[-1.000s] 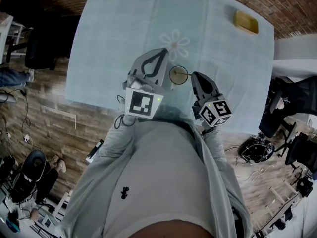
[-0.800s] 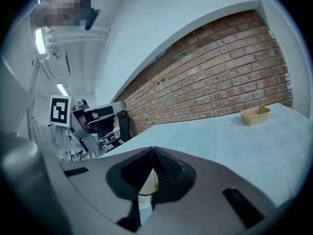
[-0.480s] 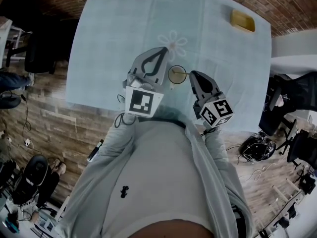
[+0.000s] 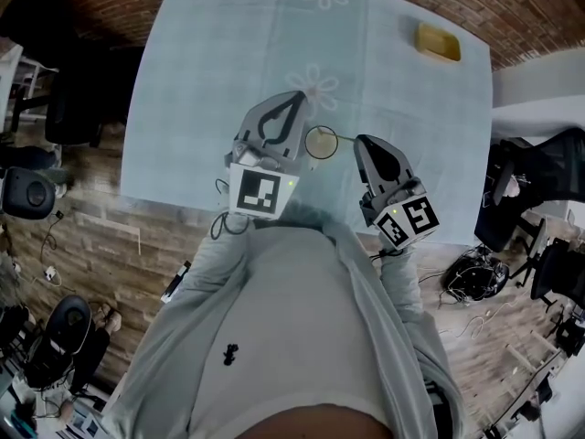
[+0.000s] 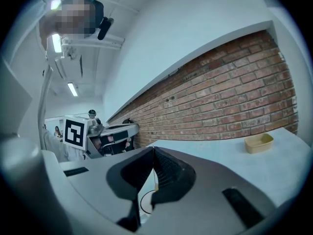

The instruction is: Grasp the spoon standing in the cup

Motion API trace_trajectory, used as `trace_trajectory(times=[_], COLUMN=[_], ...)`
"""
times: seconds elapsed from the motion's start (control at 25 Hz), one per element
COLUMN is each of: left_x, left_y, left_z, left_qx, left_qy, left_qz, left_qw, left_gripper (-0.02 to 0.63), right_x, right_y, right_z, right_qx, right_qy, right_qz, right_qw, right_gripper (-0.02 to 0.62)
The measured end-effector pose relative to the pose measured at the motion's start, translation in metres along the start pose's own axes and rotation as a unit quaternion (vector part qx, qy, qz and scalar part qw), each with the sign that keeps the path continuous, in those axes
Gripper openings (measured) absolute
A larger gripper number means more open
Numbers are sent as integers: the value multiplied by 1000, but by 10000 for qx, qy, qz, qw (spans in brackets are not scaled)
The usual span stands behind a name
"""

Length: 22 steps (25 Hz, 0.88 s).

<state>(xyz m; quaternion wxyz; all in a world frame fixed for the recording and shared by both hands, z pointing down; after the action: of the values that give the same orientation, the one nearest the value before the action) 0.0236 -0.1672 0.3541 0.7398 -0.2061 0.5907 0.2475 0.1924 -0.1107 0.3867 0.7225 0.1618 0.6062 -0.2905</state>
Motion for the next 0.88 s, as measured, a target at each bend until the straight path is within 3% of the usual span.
trace_trajectory(times=[0.36, 0.68, 0.88], left_x=[9, 18, 20], left_y=[4, 11, 12], left_z=[2, 2, -3], left_qx=[10, 24, 70], left_qy=[-35, -94, -112], left_qz=[97, 204, 199], left_qw=[9999, 9997, 9997], left_gripper=[17, 17, 17], right_x=[46, 79, 82], right_y=[11, 18, 19], right_z=[-1, -4, 3], right_qx=[-318, -899, -1325], right_qy=[625, 1541, 1789], right_qz=[770, 1364, 1510], right_qw=[9946, 9745, 9631], right_gripper=[17, 17, 17])
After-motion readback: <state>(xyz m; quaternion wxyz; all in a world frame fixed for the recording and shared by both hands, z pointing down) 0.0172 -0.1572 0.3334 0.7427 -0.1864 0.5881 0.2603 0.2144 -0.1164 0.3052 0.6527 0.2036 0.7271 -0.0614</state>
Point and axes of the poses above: the fingertips, and each gripper's own axes: y backward along the fingers, z to its right, x out of its top, the point moved 6 cm from there along y, backward along the fingers, and after that the axes turned 2 degrees about z, right-handed, at the moved point
